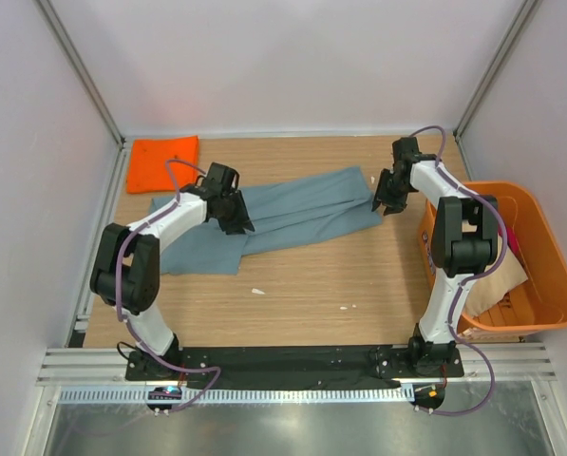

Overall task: Fold and stack the t-shirts
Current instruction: Fold the tshirt

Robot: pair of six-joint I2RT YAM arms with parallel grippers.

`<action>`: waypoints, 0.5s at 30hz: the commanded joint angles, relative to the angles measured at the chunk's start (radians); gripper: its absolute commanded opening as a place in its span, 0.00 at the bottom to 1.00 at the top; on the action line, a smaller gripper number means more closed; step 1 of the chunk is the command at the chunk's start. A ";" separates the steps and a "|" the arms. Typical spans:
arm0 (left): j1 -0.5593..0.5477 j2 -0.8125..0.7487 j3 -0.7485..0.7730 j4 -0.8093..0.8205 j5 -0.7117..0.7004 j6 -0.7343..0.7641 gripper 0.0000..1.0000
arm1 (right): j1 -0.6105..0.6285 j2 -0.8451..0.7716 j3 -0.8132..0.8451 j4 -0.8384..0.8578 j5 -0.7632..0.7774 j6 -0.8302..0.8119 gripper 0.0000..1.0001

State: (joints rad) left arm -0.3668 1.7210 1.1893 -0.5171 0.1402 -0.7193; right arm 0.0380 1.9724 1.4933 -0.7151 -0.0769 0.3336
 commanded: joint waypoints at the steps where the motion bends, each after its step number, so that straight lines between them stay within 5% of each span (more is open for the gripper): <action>1: -0.008 0.014 0.065 0.020 0.052 0.035 0.32 | 0.002 -0.001 -0.007 0.017 -0.012 -0.008 0.43; 11: -0.006 0.003 0.083 -0.061 -0.094 0.040 0.28 | 0.002 0.013 -0.002 0.019 0.008 -0.010 0.36; 15: 0.046 -0.147 0.032 -0.101 -0.221 0.061 0.41 | 0.002 -0.020 0.013 0.013 0.006 0.074 0.45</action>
State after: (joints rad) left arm -0.3630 1.7164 1.2331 -0.5686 0.0437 -0.6895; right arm 0.0380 1.9911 1.4723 -0.7048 -0.0772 0.3519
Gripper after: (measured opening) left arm 0.386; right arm 0.431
